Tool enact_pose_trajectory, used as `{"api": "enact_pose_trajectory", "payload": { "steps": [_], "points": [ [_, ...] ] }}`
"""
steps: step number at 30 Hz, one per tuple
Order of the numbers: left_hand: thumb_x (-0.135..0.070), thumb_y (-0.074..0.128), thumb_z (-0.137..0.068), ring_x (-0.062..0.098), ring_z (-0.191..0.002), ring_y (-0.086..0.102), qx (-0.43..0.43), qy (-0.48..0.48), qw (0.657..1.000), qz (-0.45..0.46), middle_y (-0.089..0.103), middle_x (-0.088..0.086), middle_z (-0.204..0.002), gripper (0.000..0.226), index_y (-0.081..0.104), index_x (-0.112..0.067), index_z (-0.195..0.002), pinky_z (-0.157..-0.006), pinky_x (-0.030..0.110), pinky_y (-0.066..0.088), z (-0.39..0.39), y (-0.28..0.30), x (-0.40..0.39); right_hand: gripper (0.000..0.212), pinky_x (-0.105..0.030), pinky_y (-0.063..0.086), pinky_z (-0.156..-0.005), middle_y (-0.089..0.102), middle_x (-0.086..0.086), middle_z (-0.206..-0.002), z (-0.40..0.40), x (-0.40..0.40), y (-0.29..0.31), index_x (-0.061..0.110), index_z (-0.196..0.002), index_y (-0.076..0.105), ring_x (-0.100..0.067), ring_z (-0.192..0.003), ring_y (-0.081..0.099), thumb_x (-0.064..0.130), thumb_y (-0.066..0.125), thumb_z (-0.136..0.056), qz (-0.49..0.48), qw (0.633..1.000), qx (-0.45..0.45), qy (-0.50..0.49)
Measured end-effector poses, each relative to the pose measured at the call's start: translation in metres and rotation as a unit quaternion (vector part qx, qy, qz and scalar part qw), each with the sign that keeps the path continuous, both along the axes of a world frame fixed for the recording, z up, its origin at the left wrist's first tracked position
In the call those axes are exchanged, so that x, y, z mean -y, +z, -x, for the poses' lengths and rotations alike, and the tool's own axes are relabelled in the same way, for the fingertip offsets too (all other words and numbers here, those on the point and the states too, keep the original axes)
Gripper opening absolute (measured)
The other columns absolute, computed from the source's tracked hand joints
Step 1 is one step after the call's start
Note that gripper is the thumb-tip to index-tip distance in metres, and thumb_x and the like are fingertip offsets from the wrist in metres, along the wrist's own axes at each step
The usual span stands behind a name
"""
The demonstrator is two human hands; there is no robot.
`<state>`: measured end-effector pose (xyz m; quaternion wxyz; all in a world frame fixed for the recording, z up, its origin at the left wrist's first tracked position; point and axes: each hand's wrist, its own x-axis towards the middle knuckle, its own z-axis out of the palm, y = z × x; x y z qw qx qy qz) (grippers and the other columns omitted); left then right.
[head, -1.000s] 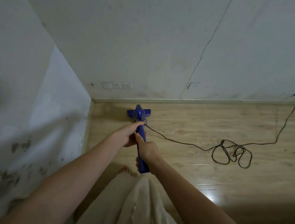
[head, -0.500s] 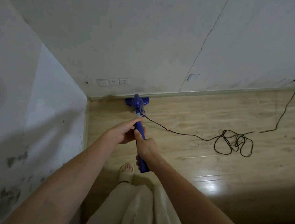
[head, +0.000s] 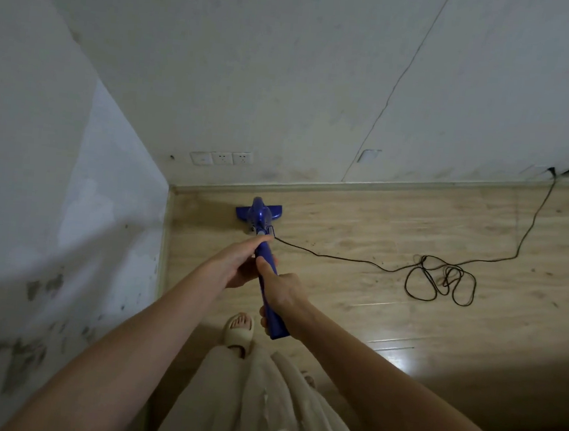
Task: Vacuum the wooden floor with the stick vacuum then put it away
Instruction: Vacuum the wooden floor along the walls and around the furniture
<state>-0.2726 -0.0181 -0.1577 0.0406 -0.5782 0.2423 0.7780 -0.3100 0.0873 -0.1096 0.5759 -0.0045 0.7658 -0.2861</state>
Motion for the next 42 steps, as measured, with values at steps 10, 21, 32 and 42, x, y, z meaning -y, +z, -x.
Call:
{"api": "enact_pose_trajectory", "payload": {
  "steps": [10, 21, 32, 42],
  "points": [
    [-0.027, 0.076, -0.080, 0.023, -0.077, 0.064, -0.015, 0.086, 0.996, -0.017, 0.064, 0.014, -0.088, 0.040, 0.059, -0.001, -0.104, -0.063, 0.030, 0.052, -0.022, 0.010, -0.048, 0.053, -0.021, 0.044, -0.042, 0.058, -0.010, -0.077, 0.020, -0.045, 0.035, 0.006, -0.100, 0.049, -0.015, -0.051, 0.054, 0.059, 0.045, -0.095, -0.007, 0.989, 0.002, 0.151],
    [-0.032, 0.077, -0.078, 0.022, -0.079, 0.064, 0.021, 0.020, 0.999, 0.024, 0.063, 0.014, -0.097, 0.049, 0.057, -0.001, -0.111, -0.065, 0.030, 0.053, -0.022, -0.002, -0.018, 0.057, -0.026, 0.047, -0.047, 0.061, -0.012, -0.080, -0.002, -0.023, 0.011, 0.006, -0.098, 0.052, -0.018, -0.055, 0.057, 0.062, 0.045, -0.093, 0.016, 0.997, -0.003, 0.077],
    [-0.037, 0.078, -0.077, 0.019, -0.065, 0.062, 0.019, -0.053, 0.998, 0.041, 0.065, 0.007, -0.070, 0.046, 0.060, -0.004, -0.103, -0.069, 0.031, 0.053, -0.091, -0.011, 0.108, 0.054, -0.031, 0.049, -0.053, 0.058, -0.009, -0.068, -0.101, 0.100, -0.010, 0.007, -0.090, 0.055, -0.019, -0.051, 0.055, 0.060, 0.042, -0.095, 0.055, 0.997, 0.030, -0.050],
    [-0.032, 0.072, -0.083, 0.019, -0.070, 0.059, 0.013, -0.091, 0.995, 0.047, 0.060, 0.009, -0.080, 0.035, 0.056, -0.005, -0.097, -0.074, 0.031, 0.053, -0.100, 0.001, 0.153, 0.057, -0.027, 0.045, -0.043, 0.058, -0.012, -0.071, -0.119, 0.145, 0.000, 0.003, -0.104, 0.056, -0.020, -0.051, 0.054, 0.058, 0.040, -0.097, 0.043, 0.997, 0.001, -0.059]
  ]
}}
